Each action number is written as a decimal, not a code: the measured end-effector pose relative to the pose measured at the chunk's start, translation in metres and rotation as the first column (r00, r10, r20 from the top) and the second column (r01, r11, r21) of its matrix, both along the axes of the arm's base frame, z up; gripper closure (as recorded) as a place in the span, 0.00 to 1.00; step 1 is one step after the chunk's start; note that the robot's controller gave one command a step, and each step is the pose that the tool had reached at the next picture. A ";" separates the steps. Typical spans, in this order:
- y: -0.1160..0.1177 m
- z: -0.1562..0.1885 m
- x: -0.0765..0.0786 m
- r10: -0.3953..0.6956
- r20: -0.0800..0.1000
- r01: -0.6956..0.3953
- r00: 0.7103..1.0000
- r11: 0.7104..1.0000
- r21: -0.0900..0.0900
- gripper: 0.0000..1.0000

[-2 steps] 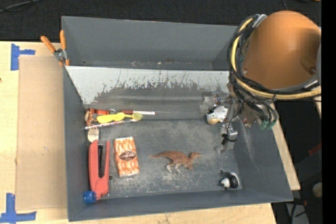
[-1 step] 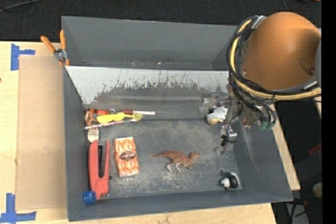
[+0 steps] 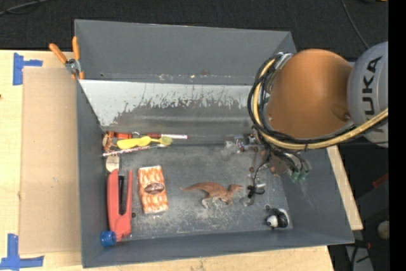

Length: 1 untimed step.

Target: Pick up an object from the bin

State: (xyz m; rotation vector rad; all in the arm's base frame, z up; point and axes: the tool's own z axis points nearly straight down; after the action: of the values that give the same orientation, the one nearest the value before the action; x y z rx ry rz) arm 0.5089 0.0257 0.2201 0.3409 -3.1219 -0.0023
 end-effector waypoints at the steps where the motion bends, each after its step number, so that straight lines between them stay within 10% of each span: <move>1: 0.035 -0.085 -0.017 -0.109 0.000 0.109 0.994 0.994 -0.001 0.00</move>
Offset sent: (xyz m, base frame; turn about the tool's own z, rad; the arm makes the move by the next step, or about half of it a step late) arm -0.0122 0.0448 -0.0621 0.0339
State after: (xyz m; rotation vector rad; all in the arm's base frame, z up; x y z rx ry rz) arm 0.4922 0.0603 0.1347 0.1700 -3.1354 -0.0007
